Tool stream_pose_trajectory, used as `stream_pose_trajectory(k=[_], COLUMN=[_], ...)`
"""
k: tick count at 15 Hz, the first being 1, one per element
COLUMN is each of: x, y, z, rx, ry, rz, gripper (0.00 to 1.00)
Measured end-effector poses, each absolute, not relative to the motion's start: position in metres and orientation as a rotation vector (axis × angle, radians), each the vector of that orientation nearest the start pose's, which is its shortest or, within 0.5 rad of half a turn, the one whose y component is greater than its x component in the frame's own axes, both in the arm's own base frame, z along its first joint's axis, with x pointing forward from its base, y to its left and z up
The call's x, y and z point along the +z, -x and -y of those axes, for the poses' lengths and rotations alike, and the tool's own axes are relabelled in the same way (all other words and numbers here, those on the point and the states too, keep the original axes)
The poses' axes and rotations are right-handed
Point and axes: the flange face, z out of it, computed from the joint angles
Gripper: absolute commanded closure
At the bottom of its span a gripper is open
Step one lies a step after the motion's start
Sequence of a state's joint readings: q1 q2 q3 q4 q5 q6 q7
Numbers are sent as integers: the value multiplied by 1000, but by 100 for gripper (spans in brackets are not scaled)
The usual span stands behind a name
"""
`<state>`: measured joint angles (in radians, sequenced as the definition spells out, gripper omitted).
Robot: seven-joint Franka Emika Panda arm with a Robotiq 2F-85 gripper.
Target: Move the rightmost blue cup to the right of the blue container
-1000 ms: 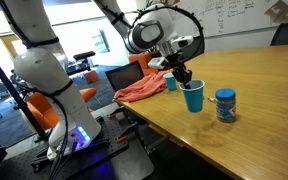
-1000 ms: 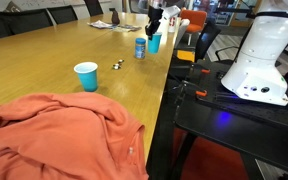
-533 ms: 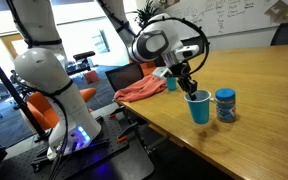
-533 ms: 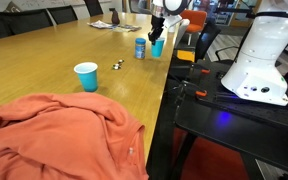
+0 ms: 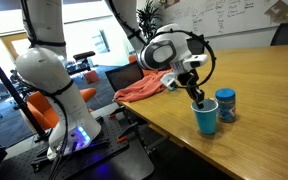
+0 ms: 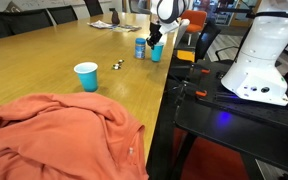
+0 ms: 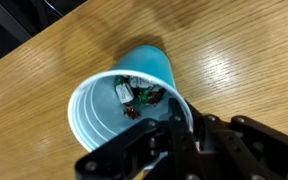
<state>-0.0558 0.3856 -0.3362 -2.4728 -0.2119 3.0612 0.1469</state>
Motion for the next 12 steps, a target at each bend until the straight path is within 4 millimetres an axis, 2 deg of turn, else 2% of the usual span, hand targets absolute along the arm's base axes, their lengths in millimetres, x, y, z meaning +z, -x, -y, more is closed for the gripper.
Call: stream_pose_trajectory(k=[1, 3, 6, 8, 10, 12], x=[166, 161, 165, 177, 198, 222], y=[-459, -463, -468, -471, -471, -470], z=[181, 181, 182, 183, 188, 194], rx=[-308, -303, -324, -363, -418, -449], ry=[3274, 3270, 3263, 3266, 3289, 3322], rz=[-500, -527, -549, -551, -536, -500], gripper=[69, 55, 33, 18, 3, 0])
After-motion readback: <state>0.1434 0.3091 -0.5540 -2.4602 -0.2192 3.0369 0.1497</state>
